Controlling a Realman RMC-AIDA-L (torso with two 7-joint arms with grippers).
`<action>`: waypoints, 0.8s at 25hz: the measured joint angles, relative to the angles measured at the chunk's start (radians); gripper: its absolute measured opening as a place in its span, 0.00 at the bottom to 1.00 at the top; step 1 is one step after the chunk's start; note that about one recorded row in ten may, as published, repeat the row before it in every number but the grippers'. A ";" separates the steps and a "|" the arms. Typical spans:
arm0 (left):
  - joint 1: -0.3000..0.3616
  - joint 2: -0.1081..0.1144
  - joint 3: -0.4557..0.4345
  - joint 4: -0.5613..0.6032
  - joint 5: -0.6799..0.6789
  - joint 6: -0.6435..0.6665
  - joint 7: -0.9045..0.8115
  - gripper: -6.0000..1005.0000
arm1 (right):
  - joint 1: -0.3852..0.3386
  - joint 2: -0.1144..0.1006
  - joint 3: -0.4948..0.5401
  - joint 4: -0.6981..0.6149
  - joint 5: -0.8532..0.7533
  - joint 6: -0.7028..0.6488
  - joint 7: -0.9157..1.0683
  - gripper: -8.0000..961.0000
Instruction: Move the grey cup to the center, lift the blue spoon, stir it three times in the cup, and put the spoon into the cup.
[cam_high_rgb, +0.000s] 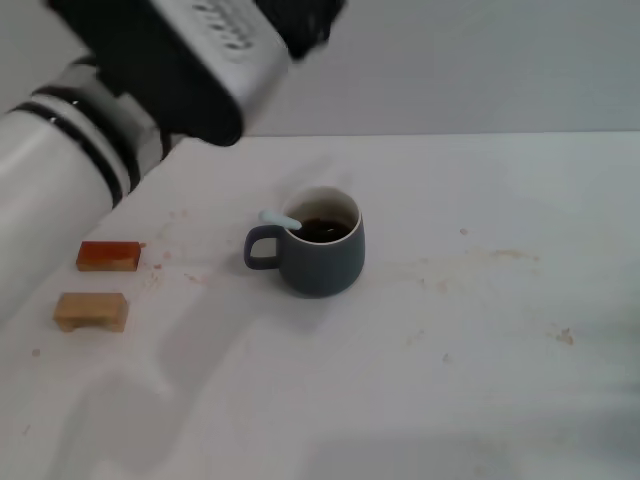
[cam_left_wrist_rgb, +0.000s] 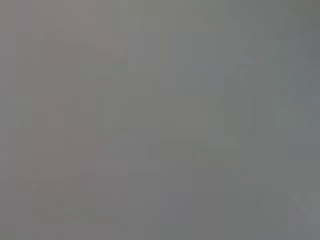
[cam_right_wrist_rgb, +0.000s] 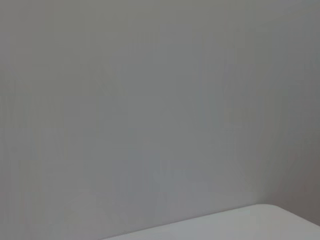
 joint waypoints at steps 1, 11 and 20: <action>0.023 0.000 0.015 0.005 -0.001 0.079 -0.009 0.46 | 0.000 0.000 -0.001 0.001 0.000 0.000 0.000 0.01; 0.287 0.007 0.052 0.090 -0.021 0.645 -0.212 0.46 | -0.005 0.001 -0.022 -0.005 -0.001 -0.069 0.000 0.01; 0.383 0.008 -0.055 0.333 -0.020 0.839 -0.485 0.73 | -0.013 0.002 -0.088 -0.011 -0.002 -0.176 0.000 0.01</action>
